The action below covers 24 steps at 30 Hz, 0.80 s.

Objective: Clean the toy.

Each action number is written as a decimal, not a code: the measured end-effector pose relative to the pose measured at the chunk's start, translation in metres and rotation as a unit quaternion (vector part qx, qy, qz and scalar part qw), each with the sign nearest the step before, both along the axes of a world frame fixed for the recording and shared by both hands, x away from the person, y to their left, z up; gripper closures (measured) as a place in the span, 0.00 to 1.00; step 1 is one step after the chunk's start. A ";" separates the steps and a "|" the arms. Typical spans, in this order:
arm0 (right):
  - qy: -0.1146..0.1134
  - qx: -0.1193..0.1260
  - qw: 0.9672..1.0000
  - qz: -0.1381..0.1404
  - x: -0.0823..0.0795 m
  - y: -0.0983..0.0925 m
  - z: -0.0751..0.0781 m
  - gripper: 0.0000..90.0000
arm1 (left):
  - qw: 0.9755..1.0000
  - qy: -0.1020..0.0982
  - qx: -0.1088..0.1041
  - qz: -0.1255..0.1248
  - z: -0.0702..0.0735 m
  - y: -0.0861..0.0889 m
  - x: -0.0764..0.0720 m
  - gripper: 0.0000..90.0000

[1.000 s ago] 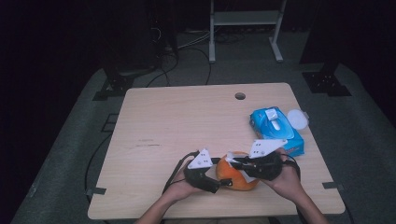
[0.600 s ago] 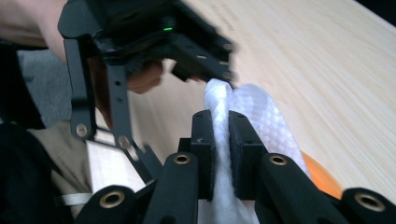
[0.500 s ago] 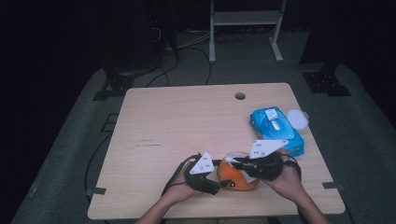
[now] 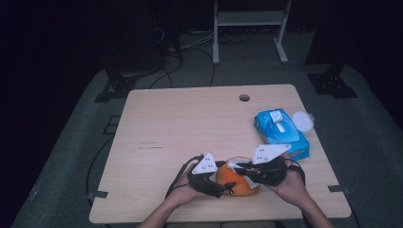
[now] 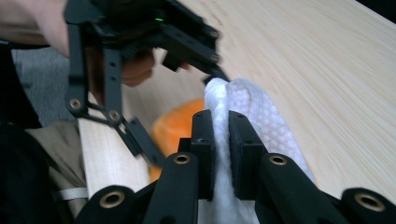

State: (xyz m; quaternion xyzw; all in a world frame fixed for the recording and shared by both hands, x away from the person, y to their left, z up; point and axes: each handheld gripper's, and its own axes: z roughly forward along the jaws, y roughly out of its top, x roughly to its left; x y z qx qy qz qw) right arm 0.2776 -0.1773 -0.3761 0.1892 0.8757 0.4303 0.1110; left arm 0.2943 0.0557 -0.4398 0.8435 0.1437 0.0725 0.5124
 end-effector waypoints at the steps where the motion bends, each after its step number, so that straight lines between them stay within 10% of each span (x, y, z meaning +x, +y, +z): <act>1: 0.003 0.008 1.000 -0.006 0.003 -0.007 0.000 0.90 | 1.000 0.003 -0.003 0.001 -0.001 0.001 0.000 0.27; 7: 0.018 0.025 0.999 -0.041 0.013 -0.030 -0.005 0.90 | 1.000 0.012 -0.003 -0.004 -0.005 0.007 0.002 0.26; 16: 0.042 0.041 0.998 0.015 0.005 -0.009 -0.012 0.90 | 0.999 0.046 -0.011 -0.005 -0.002 -0.001 0.007 0.09; 24: 0.025 0.063 0.998 -0.017 0.008 -0.011 -0.009 0.90 | 0.999 -0.041 -0.017 0.017 0.005 -0.004 0.002 0.35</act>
